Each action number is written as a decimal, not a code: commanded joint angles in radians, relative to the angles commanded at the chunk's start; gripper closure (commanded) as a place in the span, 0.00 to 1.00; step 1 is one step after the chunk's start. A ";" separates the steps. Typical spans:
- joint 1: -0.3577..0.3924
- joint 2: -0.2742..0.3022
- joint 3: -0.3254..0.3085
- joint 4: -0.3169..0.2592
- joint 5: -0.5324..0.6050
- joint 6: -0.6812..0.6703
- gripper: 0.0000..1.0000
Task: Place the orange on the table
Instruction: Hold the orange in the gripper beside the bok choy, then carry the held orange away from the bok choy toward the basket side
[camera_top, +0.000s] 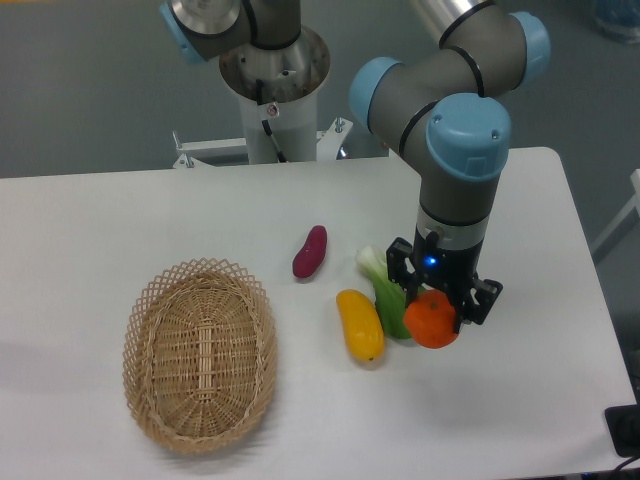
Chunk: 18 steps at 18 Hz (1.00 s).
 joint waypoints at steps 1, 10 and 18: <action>0.000 0.000 -0.008 0.005 0.003 0.000 0.28; -0.023 -0.044 -0.032 0.086 0.003 -0.050 0.29; -0.089 -0.167 -0.032 0.218 0.012 -0.262 0.29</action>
